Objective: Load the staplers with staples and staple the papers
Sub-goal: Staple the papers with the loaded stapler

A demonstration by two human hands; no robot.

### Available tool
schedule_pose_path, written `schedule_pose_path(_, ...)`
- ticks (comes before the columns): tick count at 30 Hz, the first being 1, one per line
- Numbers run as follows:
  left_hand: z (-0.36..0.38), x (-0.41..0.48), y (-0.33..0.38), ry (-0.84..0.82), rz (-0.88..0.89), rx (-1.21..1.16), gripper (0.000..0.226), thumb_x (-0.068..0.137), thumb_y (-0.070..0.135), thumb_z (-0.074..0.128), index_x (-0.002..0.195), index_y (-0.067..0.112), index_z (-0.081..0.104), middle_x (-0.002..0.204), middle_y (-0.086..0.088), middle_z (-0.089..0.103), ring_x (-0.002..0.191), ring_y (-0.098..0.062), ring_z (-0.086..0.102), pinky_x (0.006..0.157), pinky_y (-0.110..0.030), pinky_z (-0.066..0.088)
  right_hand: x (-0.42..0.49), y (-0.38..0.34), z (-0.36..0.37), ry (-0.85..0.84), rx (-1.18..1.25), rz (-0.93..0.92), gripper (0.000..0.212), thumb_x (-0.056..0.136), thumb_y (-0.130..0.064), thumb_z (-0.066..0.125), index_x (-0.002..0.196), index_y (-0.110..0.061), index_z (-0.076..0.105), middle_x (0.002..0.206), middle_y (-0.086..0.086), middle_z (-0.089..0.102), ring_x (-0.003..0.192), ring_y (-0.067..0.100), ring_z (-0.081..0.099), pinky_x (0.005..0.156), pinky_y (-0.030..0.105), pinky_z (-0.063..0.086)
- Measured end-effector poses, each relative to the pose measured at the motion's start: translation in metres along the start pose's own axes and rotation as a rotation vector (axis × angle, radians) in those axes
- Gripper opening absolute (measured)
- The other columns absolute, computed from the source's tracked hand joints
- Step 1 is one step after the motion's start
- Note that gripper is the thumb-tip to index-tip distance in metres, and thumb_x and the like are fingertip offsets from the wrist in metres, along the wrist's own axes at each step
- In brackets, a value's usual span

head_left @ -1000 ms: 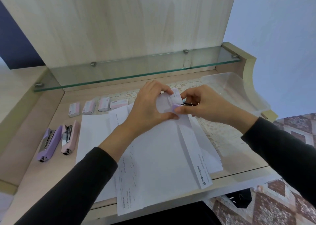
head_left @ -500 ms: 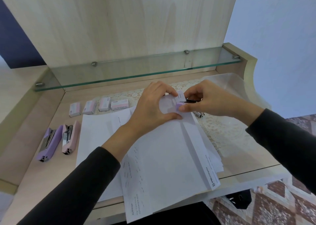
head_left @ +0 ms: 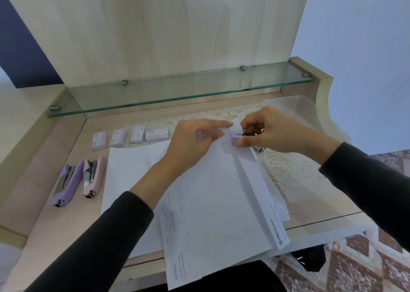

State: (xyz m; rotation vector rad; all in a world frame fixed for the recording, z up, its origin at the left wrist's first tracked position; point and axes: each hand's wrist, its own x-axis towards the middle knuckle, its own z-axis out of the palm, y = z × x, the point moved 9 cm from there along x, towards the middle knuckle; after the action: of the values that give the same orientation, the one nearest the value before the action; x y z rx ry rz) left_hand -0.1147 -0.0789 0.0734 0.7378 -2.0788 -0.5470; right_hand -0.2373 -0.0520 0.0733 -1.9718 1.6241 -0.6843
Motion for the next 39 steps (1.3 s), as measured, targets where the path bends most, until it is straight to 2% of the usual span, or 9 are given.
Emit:
schedule_pose_path(4,0.000,0.003,0.002,0.002,0.036,0.010,0.025,0.080,0.008,0.060,0.102,0.014,0.071,0.081,-0.004,0.070,0.073,-0.013,0.058,0.073,-0.033,0.049,-0.002,-0.001,0.000,-0.017,0.052,0.001,0.020,0.070,-0.027,0.075,0.060,-0.016,0.061,0.056,0.002,0.044,0.055,0.016,0.039,0.053,0.029,0.034)
schedule_pose_path(6,-0.001,0.005,0.003,-0.012,0.050,0.014,0.026,0.080,0.009,0.059,0.102,0.015,0.071,0.078,-0.002,0.067,0.072,-0.016,0.057,0.070,-0.034,0.049,-0.002,-0.001,-0.001,-0.027,0.050,-0.001,0.029,0.069,-0.030,0.074,0.066,-0.005,0.061,0.058,0.005,0.043,0.056,0.017,0.038,0.055,0.032,0.034)
schedule_pose_path(8,-0.002,0.008,0.006,-0.029,0.072,0.014,0.026,0.080,0.009,0.059,0.102,0.017,0.071,0.076,0.000,0.066,0.071,-0.015,0.056,0.070,-0.033,0.048,-0.002,-0.001,-0.002,-0.032,0.041,-0.004,0.035,0.070,-0.031,0.074,0.071,0.001,0.061,0.059,0.006,0.043,0.056,0.018,0.038,0.056,0.032,0.033)
schedule_pose_path(13,-0.004,0.013,0.008,-0.057,0.106,0.008,0.025,0.080,0.008,0.061,0.101,0.017,0.071,0.076,0.019,0.059,0.072,0.000,0.053,0.071,-0.018,0.044,-0.004,-0.002,-0.003,-0.052,0.092,-0.007,0.032,0.070,-0.031,0.074,0.070,-0.002,0.061,0.060,0.010,0.041,0.056,0.021,0.040,0.057,0.036,0.035)
schedule_pose_path(16,-0.004,0.013,0.013,-0.060,0.153,0.036,0.025,0.079,0.008,0.062,0.101,0.016,0.071,0.076,0.012,0.061,0.072,-0.001,0.053,0.071,-0.012,0.041,-0.005,-0.002,-0.001,-0.068,0.121,0.002,0.031,0.072,-0.026,0.074,0.062,-0.004,0.055,0.060,0.012,0.039,0.055,0.021,0.040,0.058,0.036,0.037)
schedule_pose_path(18,-0.004,0.013,0.016,-0.061,0.178,0.056,0.025,0.079,0.007,0.062,0.101,0.016,0.070,0.077,0.006,0.063,0.073,-0.007,0.054,0.070,-0.014,0.042,-0.005,-0.002,-0.001,-0.066,0.122,0.006,0.035,0.072,-0.025,0.075,0.061,-0.001,0.051,0.059,0.012,0.039,0.055,0.022,0.040,0.057,0.036,0.037)
schedule_pose_path(24,-0.005,0.013,0.018,-0.056,0.209,0.087,0.024,0.079,0.008,0.063,0.101,0.015,0.070,0.078,0.009,0.061,0.073,-0.009,0.053,0.069,-0.019,0.044,-0.004,-0.003,-0.002,-0.009,0.107,-0.007,0.032,0.072,-0.024,0.074,0.054,-0.013,0.050,0.054,0.007,0.041,0.054,0.021,0.038,0.055,0.035,0.035)
schedule_pose_path(32,-0.006,0.009,0.018,-0.034,0.203,0.059,0.025,0.078,0.006,0.063,0.101,0.014,0.070,0.077,0.008,0.062,0.073,-0.005,0.050,0.071,-0.015,0.041,-0.004,-0.010,-0.006,0.103,-0.035,-0.080,0.043,0.072,-0.022,0.074,0.062,0.010,0.048,0.057,0.011,0.038,0.050,0.012,0.030,0.049,0.022,0.025)
schedule_pose_path(39,-0.009,0.010,0.018,-0.057,0.209,0.093,0.024,0.080,0.007,0.062,0.101,0.014,0.071,0.080,0.008,0.062,0.075,-0.005,0.053,0.071,-0.012,0.042,-0.004,-0.007,-0.001,0.091,0.006,-0.088,0.043,0.071,-0.025,0.075,0.072,0.012,0.053,0.063,0.014,0.044,0.058,0.022,0.037,0.056,0.028,0.030)
